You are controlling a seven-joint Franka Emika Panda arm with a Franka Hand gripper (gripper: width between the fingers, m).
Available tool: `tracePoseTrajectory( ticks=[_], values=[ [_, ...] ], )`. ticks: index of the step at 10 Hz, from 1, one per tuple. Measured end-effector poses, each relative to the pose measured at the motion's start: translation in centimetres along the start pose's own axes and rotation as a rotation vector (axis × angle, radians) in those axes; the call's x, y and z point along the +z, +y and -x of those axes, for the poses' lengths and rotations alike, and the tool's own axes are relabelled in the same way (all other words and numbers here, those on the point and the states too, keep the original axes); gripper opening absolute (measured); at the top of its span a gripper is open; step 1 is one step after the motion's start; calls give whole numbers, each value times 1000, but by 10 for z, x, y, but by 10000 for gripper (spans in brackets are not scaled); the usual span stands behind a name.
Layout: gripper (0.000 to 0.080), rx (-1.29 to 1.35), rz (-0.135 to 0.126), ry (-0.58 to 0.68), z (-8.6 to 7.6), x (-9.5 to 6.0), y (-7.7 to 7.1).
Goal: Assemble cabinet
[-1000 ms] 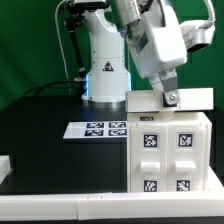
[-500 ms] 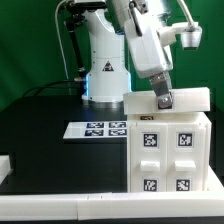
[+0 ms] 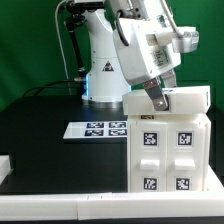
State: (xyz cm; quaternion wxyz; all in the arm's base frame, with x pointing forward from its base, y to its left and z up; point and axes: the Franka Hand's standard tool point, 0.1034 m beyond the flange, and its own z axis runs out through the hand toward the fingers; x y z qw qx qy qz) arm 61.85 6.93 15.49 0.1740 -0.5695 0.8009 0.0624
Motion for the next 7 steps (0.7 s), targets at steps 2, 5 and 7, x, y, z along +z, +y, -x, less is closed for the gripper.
tracePoseTrajectory(
  ticks=[2,5,7],
  values=[
    [788,-12,-9,-6,5,-6,0],
    [797,3,-55,-29,12,-27,-3],
    [797,-7,-70,-38,16,-37,-7]
  ],
)
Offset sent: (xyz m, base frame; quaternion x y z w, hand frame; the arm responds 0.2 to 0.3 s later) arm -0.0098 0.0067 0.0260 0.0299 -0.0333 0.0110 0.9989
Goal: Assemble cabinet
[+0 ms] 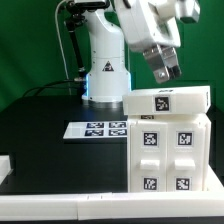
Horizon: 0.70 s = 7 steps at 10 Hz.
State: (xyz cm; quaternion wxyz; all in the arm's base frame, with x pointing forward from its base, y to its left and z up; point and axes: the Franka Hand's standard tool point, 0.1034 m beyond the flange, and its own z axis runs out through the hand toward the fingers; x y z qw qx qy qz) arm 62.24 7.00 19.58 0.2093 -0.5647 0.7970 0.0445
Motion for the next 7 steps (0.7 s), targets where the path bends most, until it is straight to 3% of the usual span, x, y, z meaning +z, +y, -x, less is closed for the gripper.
tracePoseTrajectory(
  ticks=[3,6,7],
  values=[
    [797,-82,10,6,-1,2,1],
    [797,-596,33,34,-1,2,0],
    [797,-730,56,33,-1,4,2]
  ],
)
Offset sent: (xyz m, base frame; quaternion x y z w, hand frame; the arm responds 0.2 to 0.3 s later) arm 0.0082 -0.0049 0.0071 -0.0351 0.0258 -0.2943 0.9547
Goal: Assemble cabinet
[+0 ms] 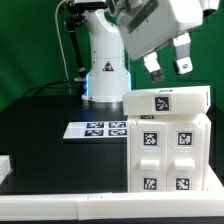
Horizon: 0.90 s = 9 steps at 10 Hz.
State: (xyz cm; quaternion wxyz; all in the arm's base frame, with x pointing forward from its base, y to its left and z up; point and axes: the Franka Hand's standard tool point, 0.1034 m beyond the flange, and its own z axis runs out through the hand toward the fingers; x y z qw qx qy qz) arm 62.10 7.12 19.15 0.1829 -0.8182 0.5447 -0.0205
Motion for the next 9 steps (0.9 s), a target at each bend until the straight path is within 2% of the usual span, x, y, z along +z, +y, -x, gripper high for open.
tracePoseTrajectory(
  ticks=[1,2,5,7,9],
  values=[
    [797,-101,5,-1,-2,-4,-13],
    [797,-218,-1,1,-3,-4,-19],
    [797,-435,2,0,-4,-3,-17],
    [797,-815,12,64,-8,-3,-16],
    [797,-1136,34,86,-9,0,-12]
  ],
)
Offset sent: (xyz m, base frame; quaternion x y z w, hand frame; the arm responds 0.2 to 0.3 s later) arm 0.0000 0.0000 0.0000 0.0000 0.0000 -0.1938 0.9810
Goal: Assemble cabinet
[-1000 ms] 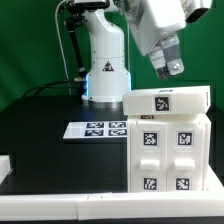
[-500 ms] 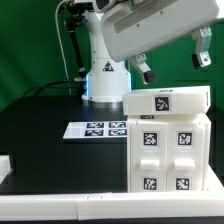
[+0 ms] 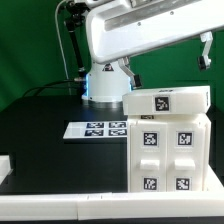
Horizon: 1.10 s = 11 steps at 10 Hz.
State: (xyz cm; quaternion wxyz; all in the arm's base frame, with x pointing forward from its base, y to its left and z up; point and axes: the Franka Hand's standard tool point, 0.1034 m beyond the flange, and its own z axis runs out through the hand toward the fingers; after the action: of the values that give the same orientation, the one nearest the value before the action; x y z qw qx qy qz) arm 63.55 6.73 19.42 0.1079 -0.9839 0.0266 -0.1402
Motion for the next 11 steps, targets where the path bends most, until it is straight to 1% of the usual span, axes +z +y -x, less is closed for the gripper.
tracePoseTrajectory(
  ticks=[2,3,5,7,8,10,11],
  values=[
    [797,-295,20,-19,3,2,0],
    [797,-377,26,-36,6,4,0],
    [797,-499,26,-37,5,4,3],
    [797,-755,29,-49,6,6,6],
    [797,-785,33,-55,7,7,3],
    [797,-987,53,-85,10,11,4],
    [797,-1046,51,-93,12,13,6]
  ],
)
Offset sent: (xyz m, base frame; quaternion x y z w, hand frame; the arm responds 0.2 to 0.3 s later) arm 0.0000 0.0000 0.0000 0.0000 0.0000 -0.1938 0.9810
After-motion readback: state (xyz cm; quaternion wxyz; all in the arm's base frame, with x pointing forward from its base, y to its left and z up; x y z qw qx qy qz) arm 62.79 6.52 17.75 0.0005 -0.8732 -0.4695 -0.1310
